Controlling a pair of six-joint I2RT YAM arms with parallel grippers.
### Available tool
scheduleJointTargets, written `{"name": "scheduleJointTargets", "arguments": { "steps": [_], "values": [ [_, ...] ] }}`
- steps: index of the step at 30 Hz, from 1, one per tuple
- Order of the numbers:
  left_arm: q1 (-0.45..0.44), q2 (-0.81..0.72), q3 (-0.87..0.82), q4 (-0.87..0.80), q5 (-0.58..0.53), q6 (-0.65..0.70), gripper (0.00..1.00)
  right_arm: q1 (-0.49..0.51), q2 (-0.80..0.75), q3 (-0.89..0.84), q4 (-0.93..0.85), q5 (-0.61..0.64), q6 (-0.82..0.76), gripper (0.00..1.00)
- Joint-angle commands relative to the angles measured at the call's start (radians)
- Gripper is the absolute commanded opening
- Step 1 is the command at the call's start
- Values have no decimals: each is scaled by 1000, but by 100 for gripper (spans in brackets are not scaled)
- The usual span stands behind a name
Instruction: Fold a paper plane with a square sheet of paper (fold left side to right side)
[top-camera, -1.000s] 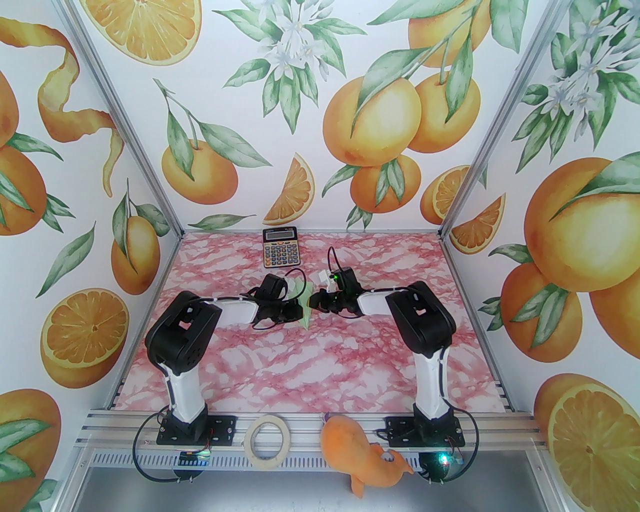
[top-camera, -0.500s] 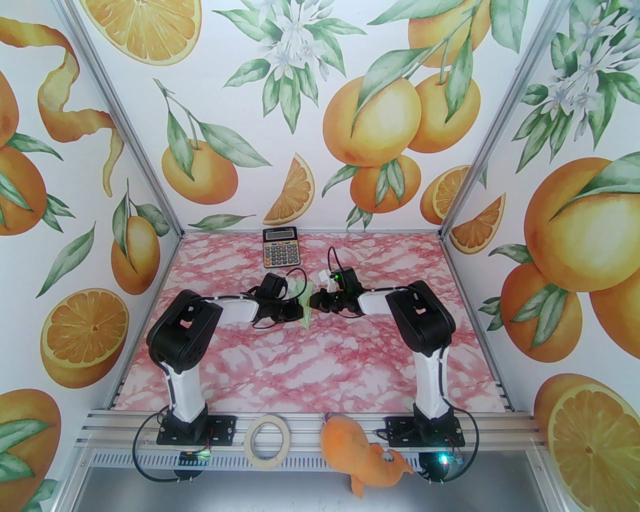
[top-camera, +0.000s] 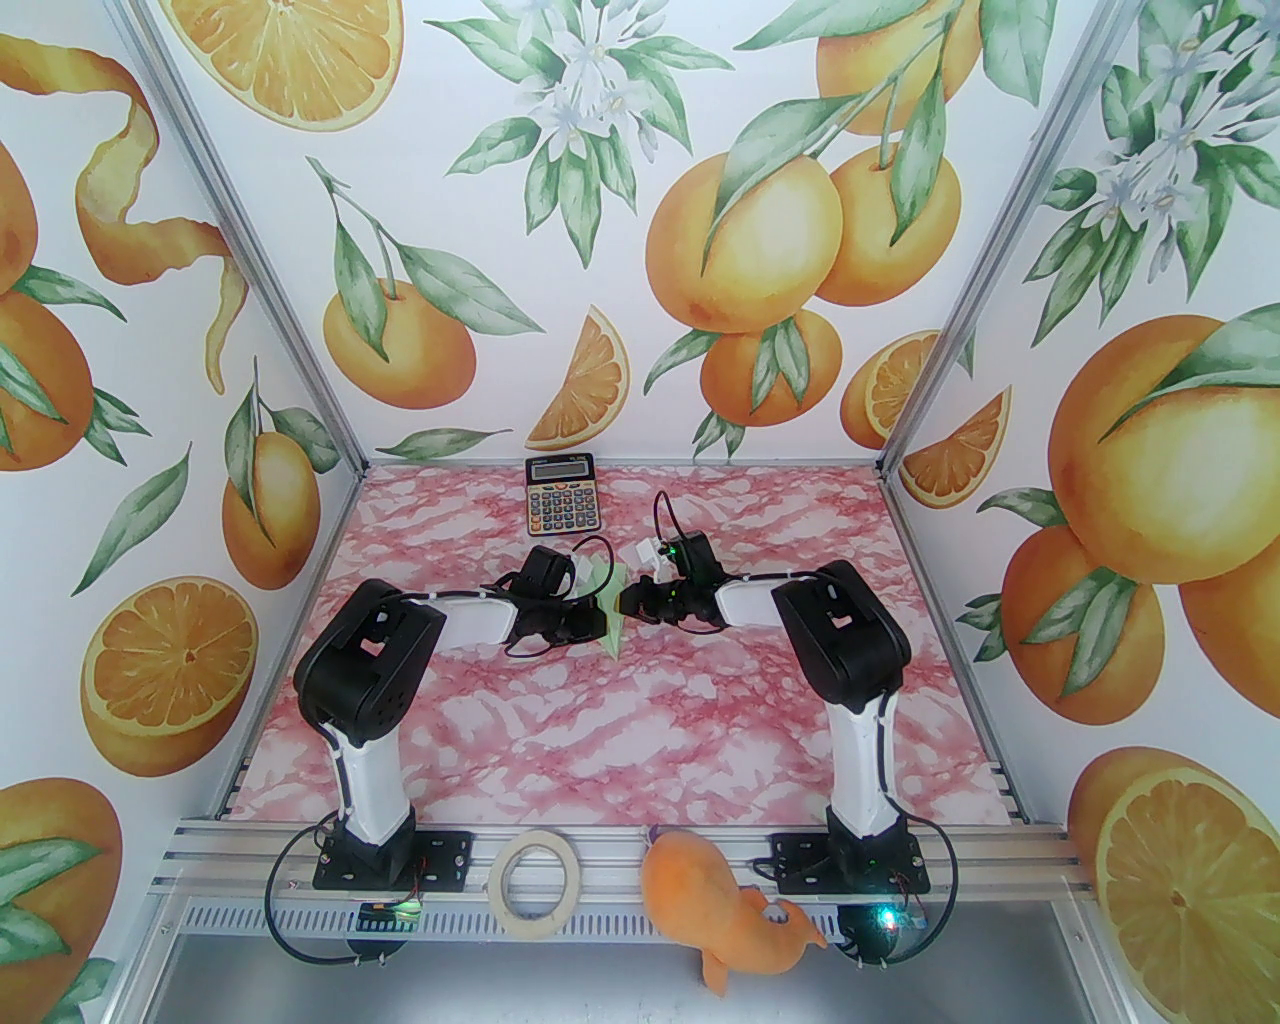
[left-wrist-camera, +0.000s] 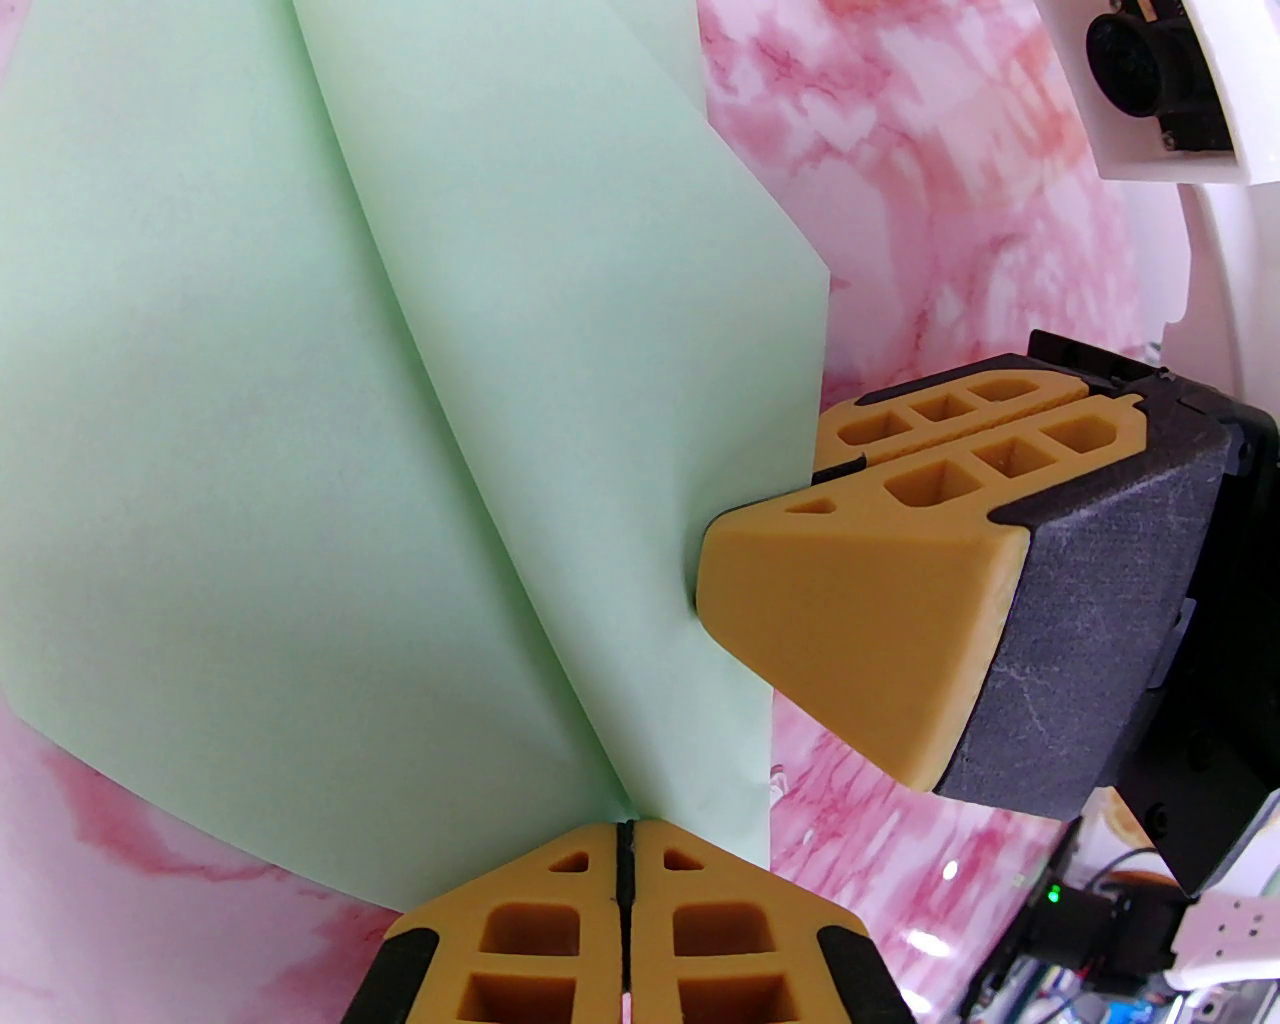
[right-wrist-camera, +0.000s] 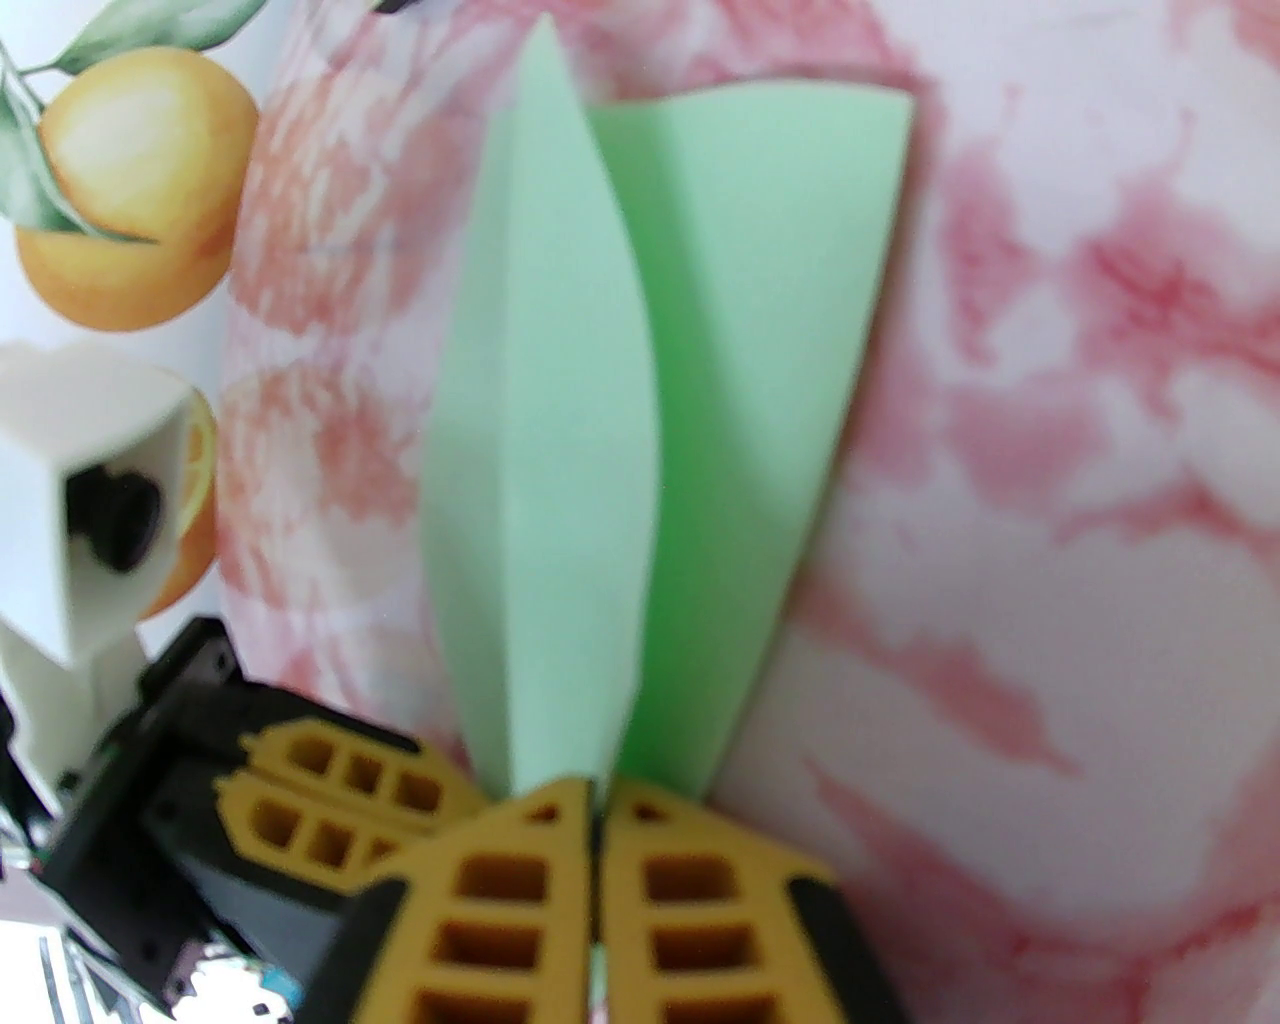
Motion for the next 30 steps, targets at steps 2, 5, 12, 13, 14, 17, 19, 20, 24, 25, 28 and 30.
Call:
{"name": "scheduleJointTargets", "arguments": {
  "steps": [2,5,12,13,14,17,19,20,24,25,28,30],
  "values": [
    [1,31,9,-35,-18,24,6,-8,5,5,-19,35,-12,7],
    [1,32,21,-48,-20,31,6,-8,14,5,-24,37,-17,7],
    [3,4,28,-59,-21,32,7,-9,28,2,-27,39,-22,7],
    [2,-13,33,-64,-23,31,8,-9,29,2,-28,39,-24,7],
    [2,-29,38,-69,-25,31,9,-10,28,2,-28,36,-25,6],
    [3,-77,45,-77,-31,25,10,-10,27,2,-31,37,-27,6],
    [0,-98,44,-77,-31,16,10,-10,28,4,-33,37,-28,6],
    [-1,-101,41,-77,-31,15,10,-9,26,4,-33,37,-28,6],
    [-4,-57,38,-89,-35,26,9,-9,21,14,-40,30,-28,7],
    [-4,-43,36,-84,-37,28,9,-9,16,17,-43,30,-29,7],
    [-4,-7,44,-100,-48,37,8,-10,6,27,-56,25,-35,7],
    [-3,16,58,-126,-59,51,7,-9,1,36,-66,26,-40,7]
  ]
}}
